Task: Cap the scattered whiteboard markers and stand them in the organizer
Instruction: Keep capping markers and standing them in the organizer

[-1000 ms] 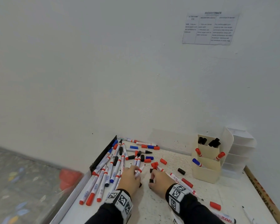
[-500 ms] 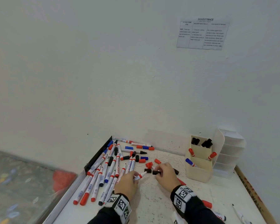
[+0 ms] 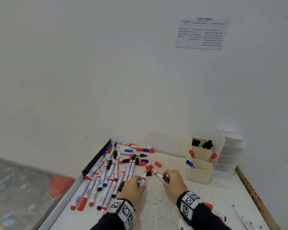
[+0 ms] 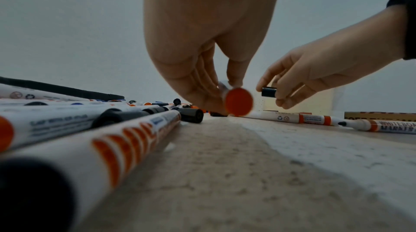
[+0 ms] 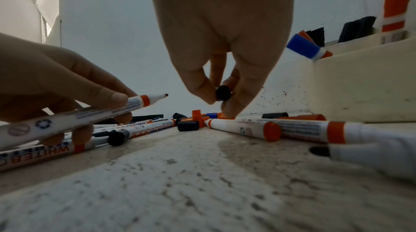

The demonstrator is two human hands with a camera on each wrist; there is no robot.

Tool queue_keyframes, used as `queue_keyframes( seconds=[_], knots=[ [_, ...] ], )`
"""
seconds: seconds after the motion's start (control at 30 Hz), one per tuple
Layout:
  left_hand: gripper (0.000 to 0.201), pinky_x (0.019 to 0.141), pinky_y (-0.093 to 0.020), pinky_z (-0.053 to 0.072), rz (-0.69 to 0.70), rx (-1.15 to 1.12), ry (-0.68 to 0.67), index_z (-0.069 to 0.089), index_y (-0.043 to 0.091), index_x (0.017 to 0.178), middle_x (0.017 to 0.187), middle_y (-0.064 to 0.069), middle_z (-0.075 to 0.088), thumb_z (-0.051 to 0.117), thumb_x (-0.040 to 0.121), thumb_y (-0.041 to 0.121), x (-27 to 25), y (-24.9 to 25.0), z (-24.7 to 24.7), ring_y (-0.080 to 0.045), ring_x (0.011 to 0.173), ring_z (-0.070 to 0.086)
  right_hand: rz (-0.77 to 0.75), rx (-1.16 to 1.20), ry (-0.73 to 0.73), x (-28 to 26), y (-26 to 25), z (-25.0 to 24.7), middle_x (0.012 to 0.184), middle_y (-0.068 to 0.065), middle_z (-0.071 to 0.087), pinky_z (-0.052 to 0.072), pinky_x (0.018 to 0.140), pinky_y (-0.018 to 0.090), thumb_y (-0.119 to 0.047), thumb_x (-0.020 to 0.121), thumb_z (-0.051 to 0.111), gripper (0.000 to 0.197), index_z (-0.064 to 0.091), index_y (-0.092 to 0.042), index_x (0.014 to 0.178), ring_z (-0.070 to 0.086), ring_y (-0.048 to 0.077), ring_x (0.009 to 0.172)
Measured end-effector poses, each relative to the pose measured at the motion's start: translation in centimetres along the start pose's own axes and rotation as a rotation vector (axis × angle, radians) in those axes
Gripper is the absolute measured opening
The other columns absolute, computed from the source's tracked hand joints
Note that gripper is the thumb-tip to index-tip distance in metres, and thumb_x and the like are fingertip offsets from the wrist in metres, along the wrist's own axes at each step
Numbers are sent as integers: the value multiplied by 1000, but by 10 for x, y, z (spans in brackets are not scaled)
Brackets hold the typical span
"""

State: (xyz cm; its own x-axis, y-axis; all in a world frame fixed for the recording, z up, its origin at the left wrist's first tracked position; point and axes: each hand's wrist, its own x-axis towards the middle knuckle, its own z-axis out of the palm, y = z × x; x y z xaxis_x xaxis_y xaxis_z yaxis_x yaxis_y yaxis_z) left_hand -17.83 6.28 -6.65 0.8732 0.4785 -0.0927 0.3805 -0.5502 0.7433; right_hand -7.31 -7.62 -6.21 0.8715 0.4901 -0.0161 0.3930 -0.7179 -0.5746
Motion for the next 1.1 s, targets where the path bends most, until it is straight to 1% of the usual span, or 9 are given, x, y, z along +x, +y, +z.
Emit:
queue_keyframes(
  seconds=[0.1, 0.23, 0.4, 0.53, 0.63, 0.73, 0.83, 0.9, 1.1],
  knots=[
    [40, 88, -20, 43, -53, -48, -2, 48, 19, 127, 107, 3, 58, 57, 90, 31, 2, -1, 2, -6, 92, 52, 74, -29, 59, 4, 6, -6, 120, 6, 48, 41, 92, 21, -6, 88, 55, 32, 52, -18, 118, 50, 14, 97],
    [40, 83, -18, 44, -79, -84, 11, 49, 18, 127, 93, 8, 53, 58, 89, 30, 4, 0, 7, -7, 90, 54, 102, -14, 51, 10, 16, -17, 135, 8, 46, 37, 103, 25, 0, 89, 49, 52, 39, -17, 137, 45, 19, 123],
    [38, 77, -17, 45, -57, -87, 7, 50, 19, 126, 87, 10, 53, 57, 90, 29, 4, 4, 17, -6, 86, 54, 245, -247, -32, 5, 31, -33, 130, 4, 53, 45, 98, 27, -13, 91, 52, 42, 45, -19, 132, 53, 17, 114],
    [36, 80, -18, 47, -23, -40, -21, 50, 21, 125, 102, 5, 60, 56, 90, 31, 2, 8, 23, -6, 87, 55, 219, -291, -147, -2, 40, -33, 127, 0, 56, 46, 97, 25, -18, 94, 47, 37, 49, -25, 131, 55, 15, 108],
    [34, 87, -21, 49, -2, -11, -51, 49, 22, 125, 112, 3, 60, 54, 91, 30, 0, 10, 27, -8, 93, 56, 209, -263, -105, -1, 42, -34, 120, 3, 58, 44, 93, 22, -15, 94, 48, 32, 52, -20, 125, 55, 14, 100],
    [34, 89, -23, 46, 19, 29, -72, 48, 24, 126, 118, 2, 57, 52, 92, 30, 0, 10, 27, -9, 99, 55, 221, -204, -61, 2, 42, -35, 109, 3, 54, 45, 93, 24, -9, 91, 52, 34, 49, -14, 124, 49, 13, 93],
    [33, 88, -22, 45, 24, 36, -64, 49, 24, 126, 118, 2, 57, 51, 93, 29, 1, 8, 27, -8, 95, 52, 226, -146, -39, -1, 42, -40, 122, 4, 54, 43, 97, 25, -9, 89, 55, 40, 47, -16, 128, 51, 14, 106],
    [34, 86, -21, 45, 28, 36, -67, 48, 23, 126, 117, 2, 57, 51, 93, 29, 2, 7, 28, -7, 93, 52, 269, -168, -84, -7, 45, -48, 127, 3, 53, 42, 98, 25, -11, 88, 56, 39, 48, -17, 126, 51, 15, 113],
    [33, 82, -19, 46, 35, 22, -90, 49, 20, 126, 116, 1, 58, 50, 94, 28, 1, 8, 30, -8, 91, 53, 367, -360, -319, -35, 68, -78, 127, -1, 53, 40, 94, 20, -8, 87, 54, 36, 56, -20, 121, 49, 11, 105]
  ],
)
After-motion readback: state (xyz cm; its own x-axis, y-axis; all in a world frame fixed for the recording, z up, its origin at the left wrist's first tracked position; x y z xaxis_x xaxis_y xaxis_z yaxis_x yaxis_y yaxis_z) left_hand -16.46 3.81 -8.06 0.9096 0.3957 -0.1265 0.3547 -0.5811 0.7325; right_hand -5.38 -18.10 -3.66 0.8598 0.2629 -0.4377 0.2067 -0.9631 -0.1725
